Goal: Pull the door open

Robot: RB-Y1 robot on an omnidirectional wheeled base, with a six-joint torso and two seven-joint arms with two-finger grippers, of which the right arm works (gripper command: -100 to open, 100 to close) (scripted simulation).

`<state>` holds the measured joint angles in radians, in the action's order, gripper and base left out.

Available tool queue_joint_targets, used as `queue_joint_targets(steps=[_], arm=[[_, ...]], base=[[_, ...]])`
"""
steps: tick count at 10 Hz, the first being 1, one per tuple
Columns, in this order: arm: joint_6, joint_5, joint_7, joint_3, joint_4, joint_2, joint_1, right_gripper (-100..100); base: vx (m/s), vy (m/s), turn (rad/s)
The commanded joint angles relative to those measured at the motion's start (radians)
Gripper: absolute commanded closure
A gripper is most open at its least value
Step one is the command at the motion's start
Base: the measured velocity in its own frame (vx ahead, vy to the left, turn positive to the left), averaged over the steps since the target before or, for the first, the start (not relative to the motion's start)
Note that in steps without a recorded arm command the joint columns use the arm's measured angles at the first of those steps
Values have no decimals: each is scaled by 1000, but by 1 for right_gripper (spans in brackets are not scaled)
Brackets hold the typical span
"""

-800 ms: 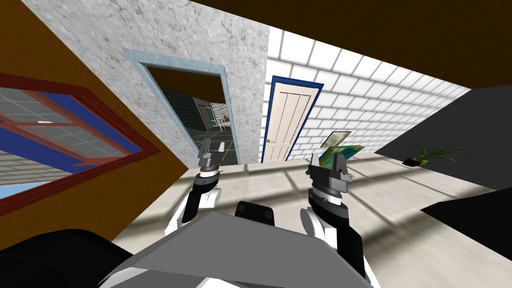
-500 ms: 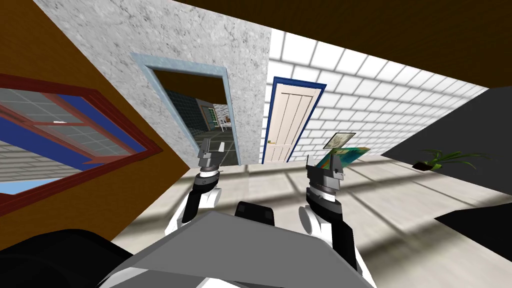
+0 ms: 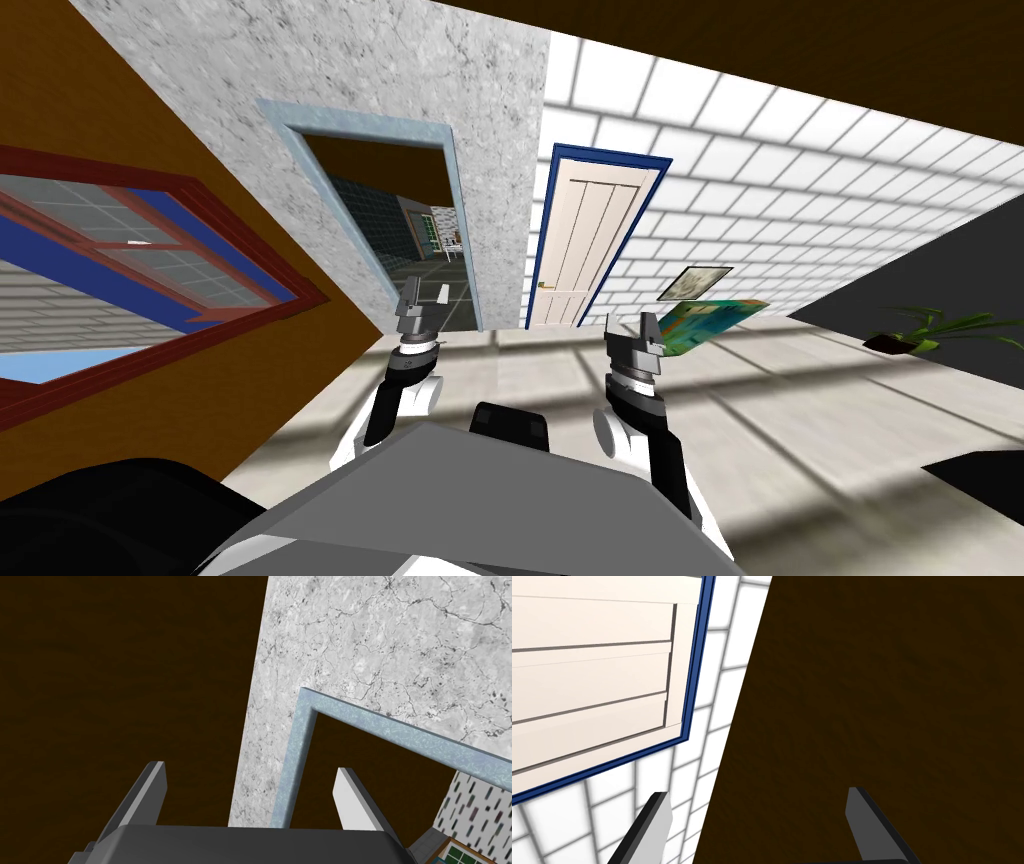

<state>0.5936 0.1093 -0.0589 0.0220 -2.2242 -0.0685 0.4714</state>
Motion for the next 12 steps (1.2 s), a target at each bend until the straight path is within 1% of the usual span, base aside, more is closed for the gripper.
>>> queue_joint_targets(steps=[1, 6, 12], arm=[[1, 1, 2, -6, 32, -3, -15, -100], [20, 3, 9, -25, 162, -14, -65, -100], [47, 6, 19, -51, 344, -28, -135, -100]], base=[[72, -28, 72], [75, -32, 77], [94, -38, 95]])
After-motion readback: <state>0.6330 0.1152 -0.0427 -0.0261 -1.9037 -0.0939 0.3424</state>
